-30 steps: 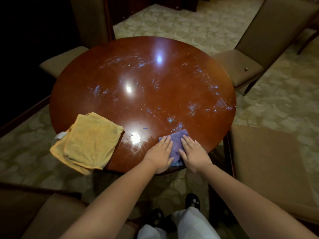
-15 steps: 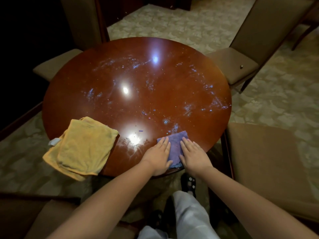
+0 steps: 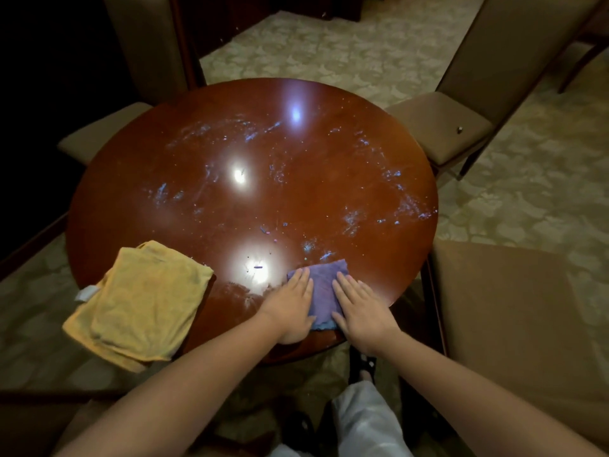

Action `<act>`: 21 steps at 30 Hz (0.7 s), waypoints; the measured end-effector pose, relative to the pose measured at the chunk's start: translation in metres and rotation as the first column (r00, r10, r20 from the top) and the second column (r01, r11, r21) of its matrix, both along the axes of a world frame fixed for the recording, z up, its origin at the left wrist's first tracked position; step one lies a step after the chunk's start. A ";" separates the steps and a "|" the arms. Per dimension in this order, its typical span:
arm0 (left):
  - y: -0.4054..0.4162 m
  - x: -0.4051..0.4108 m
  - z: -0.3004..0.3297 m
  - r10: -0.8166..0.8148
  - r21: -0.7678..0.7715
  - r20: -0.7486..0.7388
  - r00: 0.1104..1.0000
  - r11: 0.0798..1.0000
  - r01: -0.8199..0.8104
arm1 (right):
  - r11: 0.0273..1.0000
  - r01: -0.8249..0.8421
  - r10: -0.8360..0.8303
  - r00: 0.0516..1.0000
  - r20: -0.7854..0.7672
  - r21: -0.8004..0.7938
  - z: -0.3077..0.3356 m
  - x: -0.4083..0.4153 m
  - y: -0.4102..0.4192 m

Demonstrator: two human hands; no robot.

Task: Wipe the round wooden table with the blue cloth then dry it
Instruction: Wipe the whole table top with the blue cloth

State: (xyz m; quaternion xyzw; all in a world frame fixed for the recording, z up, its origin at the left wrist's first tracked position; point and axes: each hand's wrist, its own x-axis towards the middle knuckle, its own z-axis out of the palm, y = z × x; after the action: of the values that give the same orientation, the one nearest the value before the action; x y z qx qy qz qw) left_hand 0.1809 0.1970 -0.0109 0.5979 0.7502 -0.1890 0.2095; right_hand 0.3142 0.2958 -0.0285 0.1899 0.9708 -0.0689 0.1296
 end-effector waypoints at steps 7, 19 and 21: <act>0.029 -0.019 0.001 0.104 0.026 0.046 0.994 0.994 -0.105 | 0.999 -0.037 0.037 0.989 0.142 -0.002 -0.002 -0.038 0.041; 0.034 -0.020 0.004 0.141 0.043 0.081 0.987 0.989 -0.144 | 0.994 -0.112 0.114 0.975 0.191 -0.018 -0.002 -0.047 0.050; 0.026 -0.015 0.001 0.125 0.031 0.075 0.989 0.991 -0.127 | 0.994 -0.101 0.107 0.981 0.159 -0.050 -0.004 -0.035 0.044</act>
State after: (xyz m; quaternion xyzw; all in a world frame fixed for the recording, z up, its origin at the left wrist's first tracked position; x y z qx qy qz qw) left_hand 0.1655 0.2229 -0.0099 0.5595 0.7817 -0.1397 0.2376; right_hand 0.2794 0.3396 -0.0328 0.1411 0.9641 -0.0668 0.2149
